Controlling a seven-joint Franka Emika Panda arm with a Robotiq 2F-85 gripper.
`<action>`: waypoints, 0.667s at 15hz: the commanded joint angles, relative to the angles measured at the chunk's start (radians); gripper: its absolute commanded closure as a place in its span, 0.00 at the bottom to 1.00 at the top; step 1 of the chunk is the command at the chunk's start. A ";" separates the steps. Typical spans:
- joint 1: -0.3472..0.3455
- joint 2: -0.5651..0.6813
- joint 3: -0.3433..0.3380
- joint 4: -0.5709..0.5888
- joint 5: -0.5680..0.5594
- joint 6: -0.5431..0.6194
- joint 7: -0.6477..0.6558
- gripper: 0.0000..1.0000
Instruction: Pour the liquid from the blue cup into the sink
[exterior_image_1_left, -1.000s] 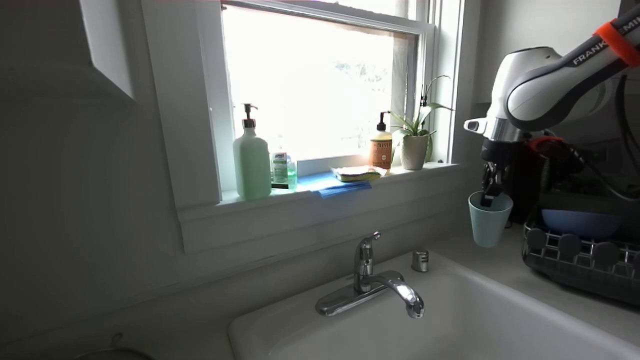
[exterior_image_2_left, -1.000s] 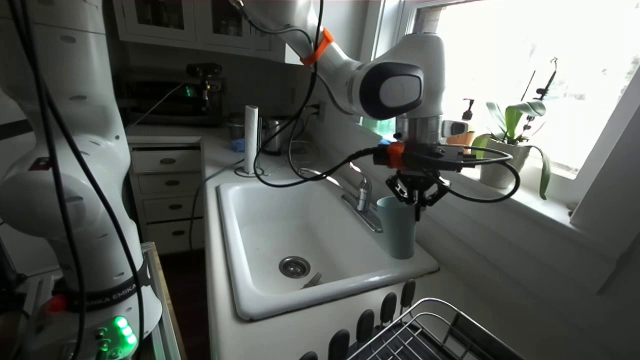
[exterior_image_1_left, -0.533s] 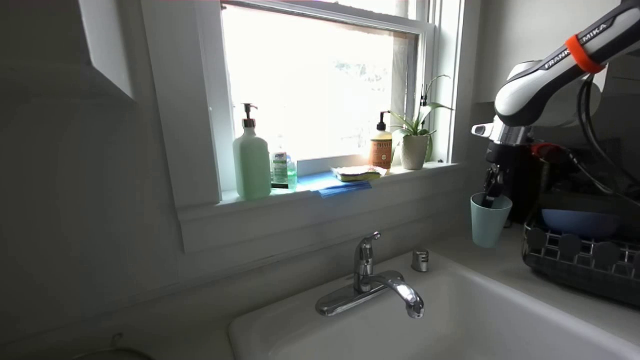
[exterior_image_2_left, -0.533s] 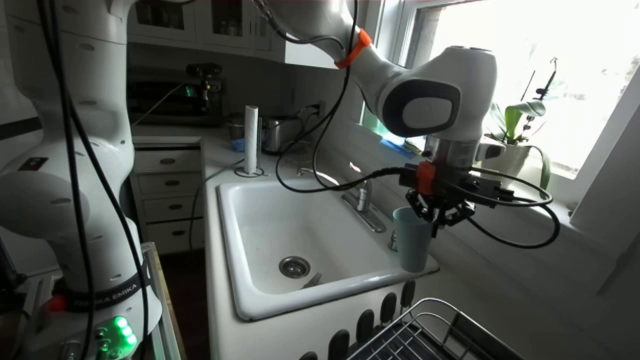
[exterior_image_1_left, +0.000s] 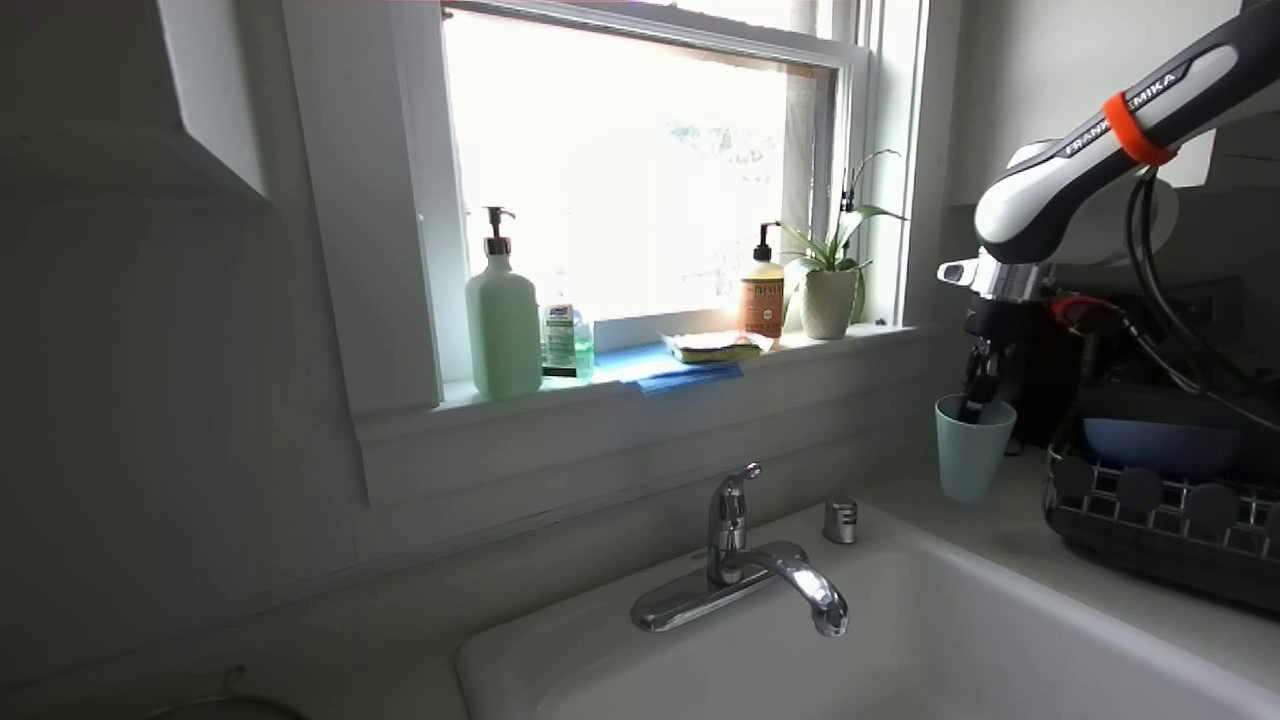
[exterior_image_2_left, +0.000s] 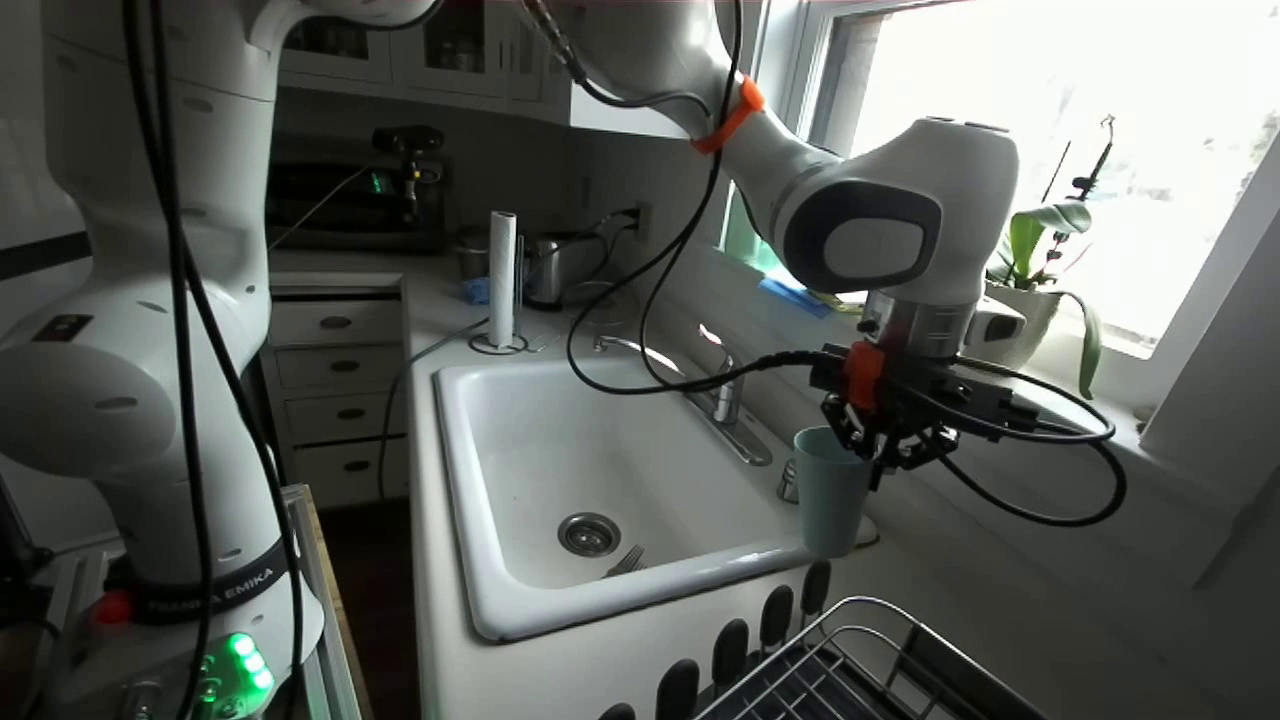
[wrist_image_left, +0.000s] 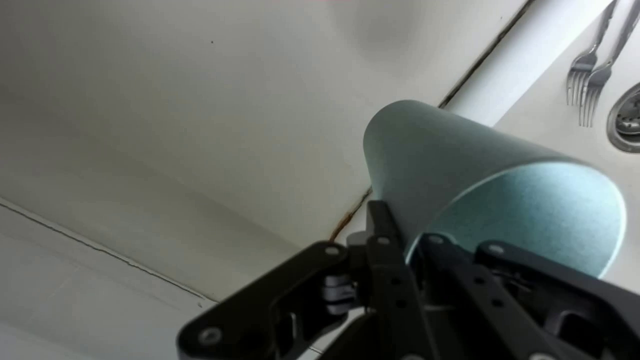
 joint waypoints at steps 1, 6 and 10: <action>-0.043 0.067 0.025 0.094 0.079 -0.079 -0.020 0.99; -0.084 0.165 0.036 0.198 0.114 -0.080 -0.006 0.99; -0.121 0.243 0.054 0.286 0.108 -0.120 -0.002 0.99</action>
